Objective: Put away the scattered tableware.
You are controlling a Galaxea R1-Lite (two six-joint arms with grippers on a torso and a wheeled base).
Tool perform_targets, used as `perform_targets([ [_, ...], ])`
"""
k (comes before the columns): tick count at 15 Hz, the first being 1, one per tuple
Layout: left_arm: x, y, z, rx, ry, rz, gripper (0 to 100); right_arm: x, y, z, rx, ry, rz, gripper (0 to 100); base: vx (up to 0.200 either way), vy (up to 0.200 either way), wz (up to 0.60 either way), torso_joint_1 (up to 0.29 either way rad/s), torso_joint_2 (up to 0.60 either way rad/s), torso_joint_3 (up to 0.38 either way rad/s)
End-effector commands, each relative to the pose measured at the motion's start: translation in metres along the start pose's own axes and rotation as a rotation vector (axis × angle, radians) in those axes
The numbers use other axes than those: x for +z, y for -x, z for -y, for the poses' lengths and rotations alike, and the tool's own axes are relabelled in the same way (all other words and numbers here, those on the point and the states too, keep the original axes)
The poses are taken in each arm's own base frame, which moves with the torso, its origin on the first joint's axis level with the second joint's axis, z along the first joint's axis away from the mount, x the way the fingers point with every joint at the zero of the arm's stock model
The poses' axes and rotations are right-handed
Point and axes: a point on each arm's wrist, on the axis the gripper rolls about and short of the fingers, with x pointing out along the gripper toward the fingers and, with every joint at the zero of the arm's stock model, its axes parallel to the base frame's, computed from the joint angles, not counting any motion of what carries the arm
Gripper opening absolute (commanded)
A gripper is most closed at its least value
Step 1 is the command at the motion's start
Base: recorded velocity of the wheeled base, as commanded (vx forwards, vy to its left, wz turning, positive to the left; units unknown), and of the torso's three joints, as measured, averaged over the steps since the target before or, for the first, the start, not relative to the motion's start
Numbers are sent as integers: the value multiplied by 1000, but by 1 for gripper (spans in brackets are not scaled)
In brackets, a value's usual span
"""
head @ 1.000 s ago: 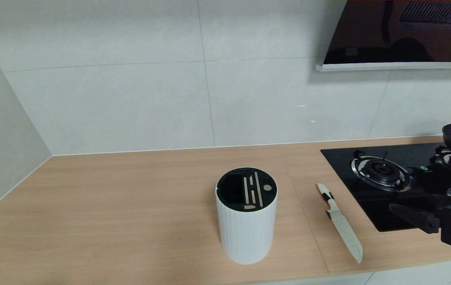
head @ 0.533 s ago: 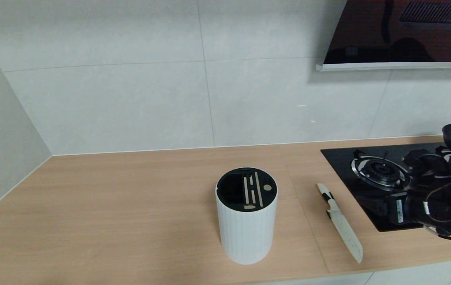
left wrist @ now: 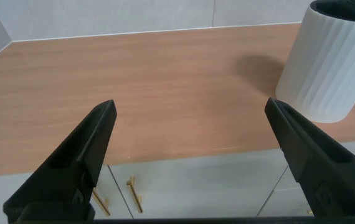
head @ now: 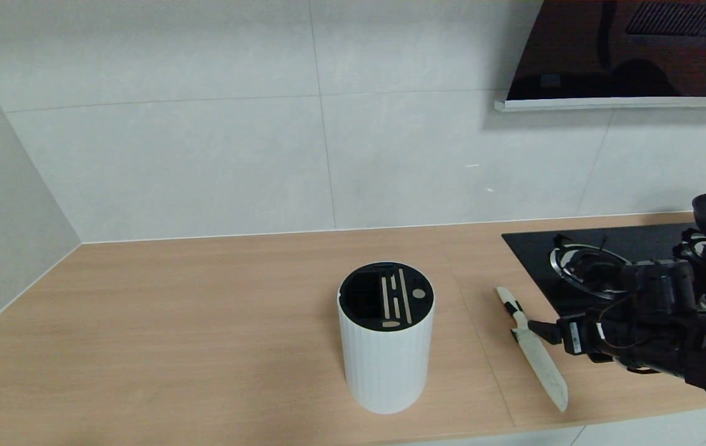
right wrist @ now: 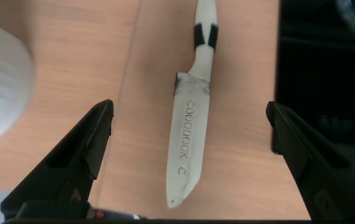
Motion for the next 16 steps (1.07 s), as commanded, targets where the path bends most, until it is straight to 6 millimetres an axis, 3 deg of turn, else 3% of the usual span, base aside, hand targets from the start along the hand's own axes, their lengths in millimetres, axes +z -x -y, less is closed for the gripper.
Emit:
perform_targets([
  [1, 0, 0, 0, 0, 0, 0, 100, -19, -26, 0, -8, 1, -61, 100, 0, 0, 0, 0, 0, 0],
  [4, 0, 0, 0, 0, 0, 0, 100, -26, -53, 0, -16, 1, -58, 100, 0, 0, 0, 0, 0, 0],
  [9, 0, 0, 0, 0, 0, 0, 100, -35, -81, 0, -21, -2, -38, 100, 0, 0, 0, 0, 0, 0],
  [16, 0, 0, 0, 0, 0, 0, 100, -39, -98, 0, -41, -3, -35, 100, 0, 0, 0, 0, 0, 0],
])
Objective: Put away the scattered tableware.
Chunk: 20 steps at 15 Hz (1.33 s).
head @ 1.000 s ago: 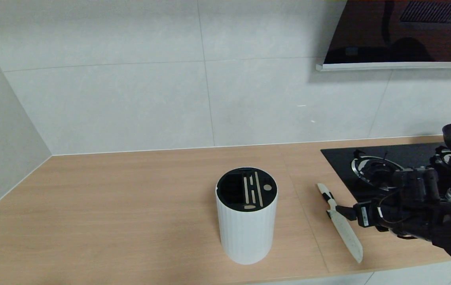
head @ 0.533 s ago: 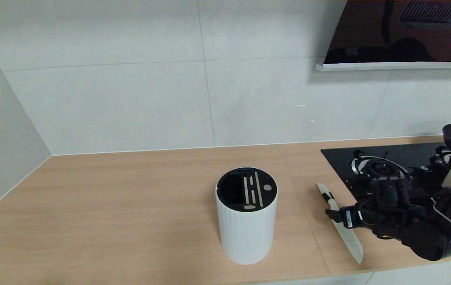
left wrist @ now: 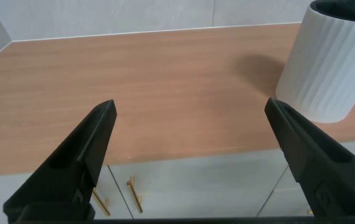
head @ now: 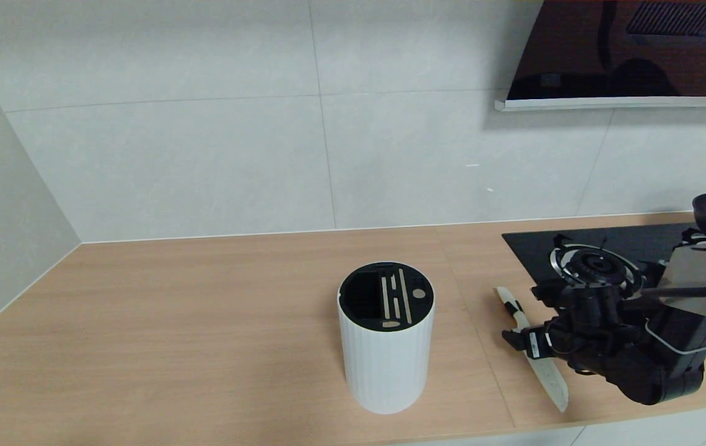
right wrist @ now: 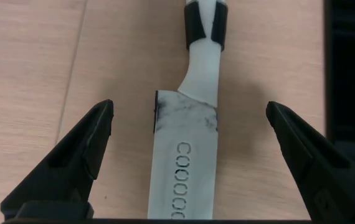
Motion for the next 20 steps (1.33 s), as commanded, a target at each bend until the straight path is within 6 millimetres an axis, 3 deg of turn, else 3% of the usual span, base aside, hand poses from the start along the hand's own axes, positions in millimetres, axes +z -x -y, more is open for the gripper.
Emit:
perform_targets([
  [1, 0, 0, 0, 0, 0, 0, 100, -4, -4, 0, -3, 1, -6, 100, 0, 0, 0, 0, 0, 0],
  [14, 0, 0, 0, 0, 0, 0, 100, -10, -12, 0, -20, 1, -11, 100, 0, 0, 0, 0, 0, 0],
  [15, 0, 0, 0, 0, 0, 0, 100, -10, -12, 0, -20, 1, -12, 0, 0, 0, 0, 0, 0, 0],
  [20, 0, 0, 0, 0, 0, 0, 100, -10, -12, 0, -29, 1, -14, 0, 0, 0, 0, 0, 0, 0],
])
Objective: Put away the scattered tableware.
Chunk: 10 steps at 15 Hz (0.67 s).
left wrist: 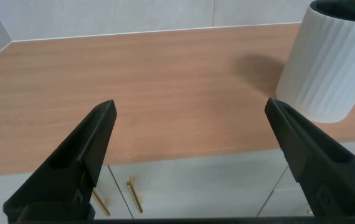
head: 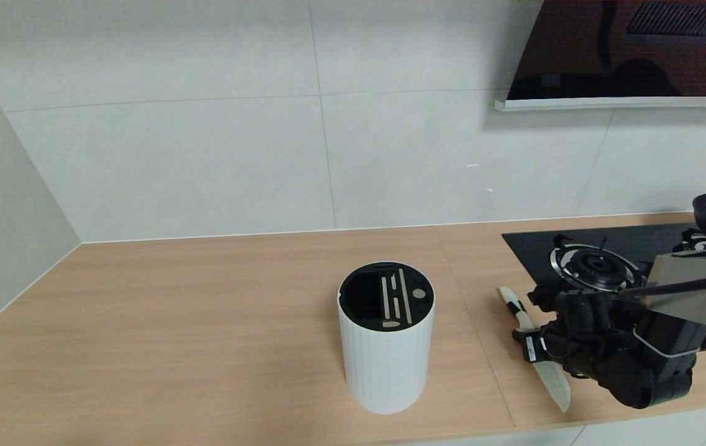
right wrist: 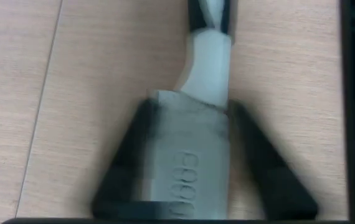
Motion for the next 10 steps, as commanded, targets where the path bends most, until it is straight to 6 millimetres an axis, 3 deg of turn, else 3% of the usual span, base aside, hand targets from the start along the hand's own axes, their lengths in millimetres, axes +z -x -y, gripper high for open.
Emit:
perform_targets([
  [1, 0, 0, 0, 0, 0, 0, 100, 1, 1, 0, 1, 1, 1, 0, 0, 0, 0, 0, 0, 0],
  [6, 0, 0, 0, 0, -3, 0, 100, 9, 8, 1, -26, -10, 29, 0, 0, 0, 0, 0, 0, 0],
  [10, 0, 0, 0, 0, -13, -1, 100, 31, 37, -6, -24, -24, 106, 0, 0, 0, 0, 0, 0, 0],
])
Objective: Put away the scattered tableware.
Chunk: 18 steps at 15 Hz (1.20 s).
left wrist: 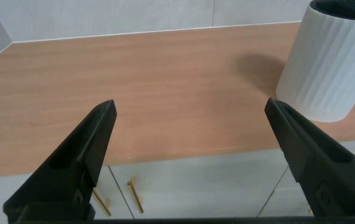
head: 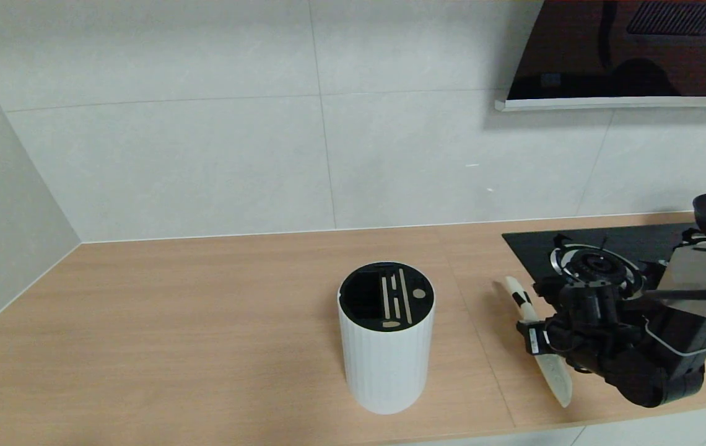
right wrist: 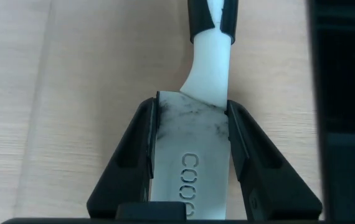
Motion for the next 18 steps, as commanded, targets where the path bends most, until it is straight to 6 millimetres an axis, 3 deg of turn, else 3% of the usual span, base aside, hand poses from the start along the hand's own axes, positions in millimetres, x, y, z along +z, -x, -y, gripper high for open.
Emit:
perform_targets([
  [1, 0, 0, 0, 0, -2, -1, 100, 18, 20, -3, 12, -1, 64, 0, 0, 0, 0, 0, 0, 0],
  [8, 6, 0, 0, 8, -30, 54, 100, 56, 90, -24, 102, -6, 235, 0, 0, 0, 0, 0, 0, 0],
  [10, 18, 3, 0, -2, -28, 117, 100, 66, 112, -26, 121, -9, 291, 0, 0, 0, 0, 0, 0, 0],
  [12, 28, 4, 0, -32, -26, 57, 100, 71, 122, -28, 128, -10, 324, 0, 0, 0, 0, 0, 0, 0],
  [16, 73, -17, 2, -217, -16, -99, 100, 79, 134, -33, 150, -10, 368, 0, 0, 0, 0, 0, 0, 0],
  [18, 101, -46, 4, -378, 17, -195, 100, 97, 130, -36, 155, -15, 399, 0, 0, 0, 0, 0, 0, 0],
])
